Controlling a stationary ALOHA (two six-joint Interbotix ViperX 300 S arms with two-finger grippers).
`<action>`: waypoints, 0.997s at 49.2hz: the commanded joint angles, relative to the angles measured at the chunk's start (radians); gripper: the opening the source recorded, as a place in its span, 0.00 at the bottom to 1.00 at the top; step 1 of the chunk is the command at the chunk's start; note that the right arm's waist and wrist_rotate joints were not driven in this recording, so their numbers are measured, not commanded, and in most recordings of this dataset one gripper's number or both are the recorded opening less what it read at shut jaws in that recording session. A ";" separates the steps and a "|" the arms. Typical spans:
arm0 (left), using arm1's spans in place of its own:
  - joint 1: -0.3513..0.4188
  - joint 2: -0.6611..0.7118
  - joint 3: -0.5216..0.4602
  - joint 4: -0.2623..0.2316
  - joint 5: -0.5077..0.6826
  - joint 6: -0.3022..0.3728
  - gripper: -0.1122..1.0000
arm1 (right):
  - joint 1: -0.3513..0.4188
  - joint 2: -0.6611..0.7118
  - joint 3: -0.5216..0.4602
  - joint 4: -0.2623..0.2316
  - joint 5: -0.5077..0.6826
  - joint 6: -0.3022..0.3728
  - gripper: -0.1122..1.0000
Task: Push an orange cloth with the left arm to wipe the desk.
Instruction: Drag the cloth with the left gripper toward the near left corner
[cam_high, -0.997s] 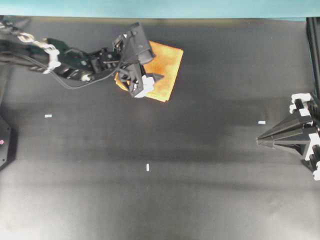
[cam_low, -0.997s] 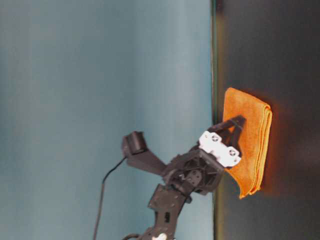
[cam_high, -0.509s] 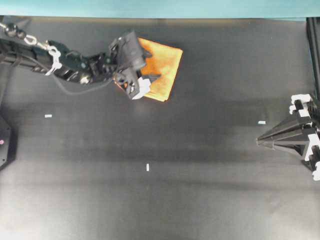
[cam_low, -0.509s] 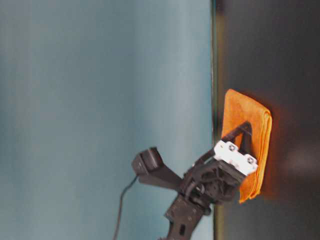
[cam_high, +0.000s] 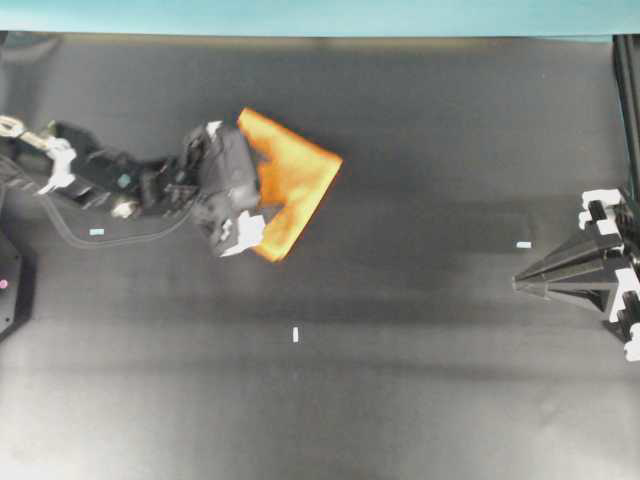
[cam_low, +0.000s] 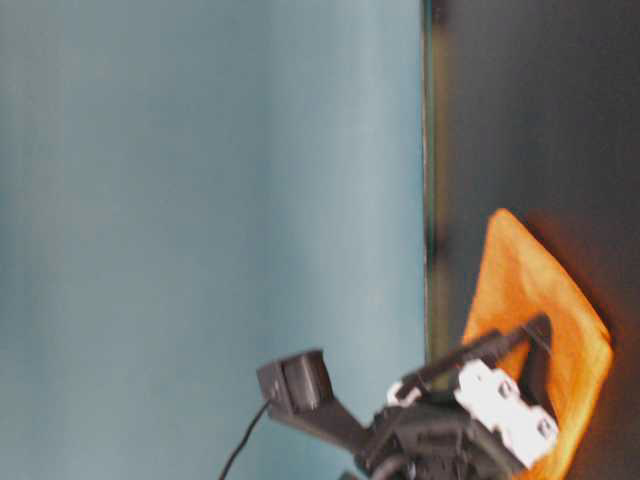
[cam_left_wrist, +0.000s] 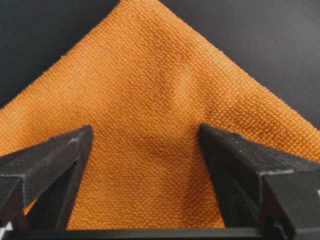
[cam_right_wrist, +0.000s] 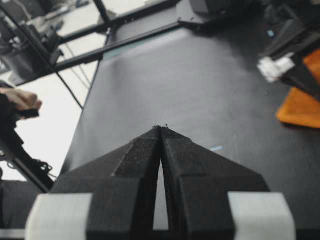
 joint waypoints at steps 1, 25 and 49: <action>-0.038 -0.034 0.032 0.003 -0.005 -0.008 0.86 | 0.000 0.005 -0.006 0.003 -0.011 0.000 0.10; -0.275 -0.109 0.146 0.003 0.002 -0.130 0.86 | 0.002 0.005 -0.005 0.003 -0.020 0.002 0.10; -0.442 -0.204 0.193 0.003 0.003 -0.282 0.86 | 0.000 0.006 -0.002 0.003 -0.020 0.002 0.10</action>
